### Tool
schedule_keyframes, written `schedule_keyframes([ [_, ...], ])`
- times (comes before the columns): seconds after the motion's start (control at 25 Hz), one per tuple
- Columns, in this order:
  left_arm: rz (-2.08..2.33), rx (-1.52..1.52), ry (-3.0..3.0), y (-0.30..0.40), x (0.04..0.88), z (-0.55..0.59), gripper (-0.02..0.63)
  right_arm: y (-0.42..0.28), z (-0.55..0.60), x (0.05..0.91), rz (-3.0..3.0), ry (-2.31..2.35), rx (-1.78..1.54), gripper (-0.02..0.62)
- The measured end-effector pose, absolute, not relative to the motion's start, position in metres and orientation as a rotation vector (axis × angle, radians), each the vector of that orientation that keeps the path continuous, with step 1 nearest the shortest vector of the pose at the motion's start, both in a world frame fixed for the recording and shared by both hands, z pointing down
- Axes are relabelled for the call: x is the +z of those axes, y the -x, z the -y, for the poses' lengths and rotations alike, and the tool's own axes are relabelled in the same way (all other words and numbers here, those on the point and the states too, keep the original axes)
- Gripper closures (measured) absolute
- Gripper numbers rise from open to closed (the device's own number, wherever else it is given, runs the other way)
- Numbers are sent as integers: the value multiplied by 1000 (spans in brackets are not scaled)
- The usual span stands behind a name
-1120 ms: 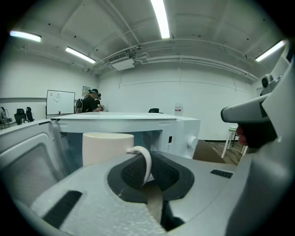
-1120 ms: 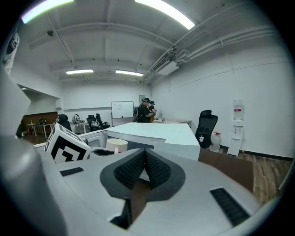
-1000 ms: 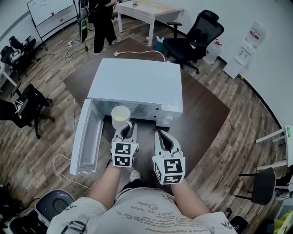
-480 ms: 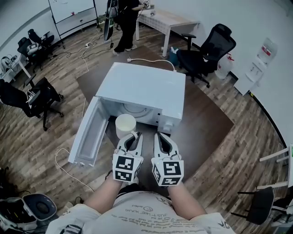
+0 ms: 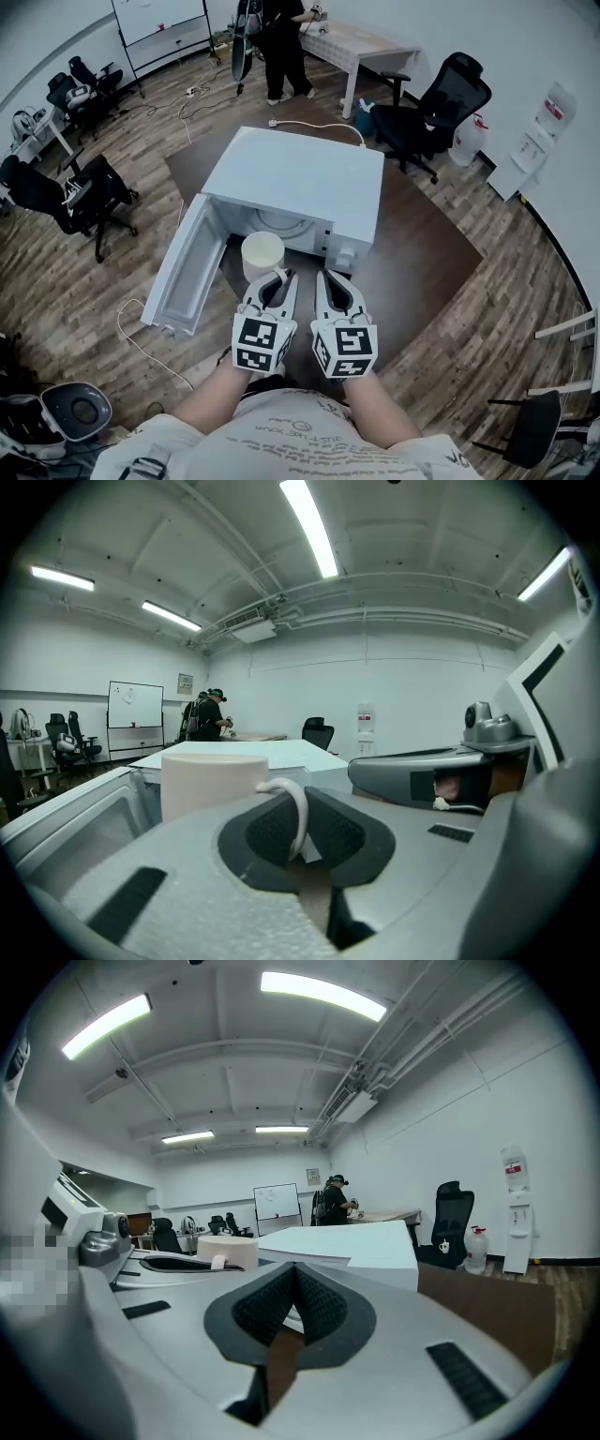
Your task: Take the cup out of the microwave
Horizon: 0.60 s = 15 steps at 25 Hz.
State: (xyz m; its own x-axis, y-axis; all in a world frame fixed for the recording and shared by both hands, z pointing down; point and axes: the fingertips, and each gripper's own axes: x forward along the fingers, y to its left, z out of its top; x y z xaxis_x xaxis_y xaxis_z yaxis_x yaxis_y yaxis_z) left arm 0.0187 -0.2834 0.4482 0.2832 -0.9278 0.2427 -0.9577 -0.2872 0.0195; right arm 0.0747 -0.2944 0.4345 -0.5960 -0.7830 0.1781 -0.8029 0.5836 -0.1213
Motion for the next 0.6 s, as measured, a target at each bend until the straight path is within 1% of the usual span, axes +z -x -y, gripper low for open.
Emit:
schedule_keyframes([
  [0.6,1685,270,-2429,-22,456,282,576,-69,292,435,2683,-1368,264,581],
])
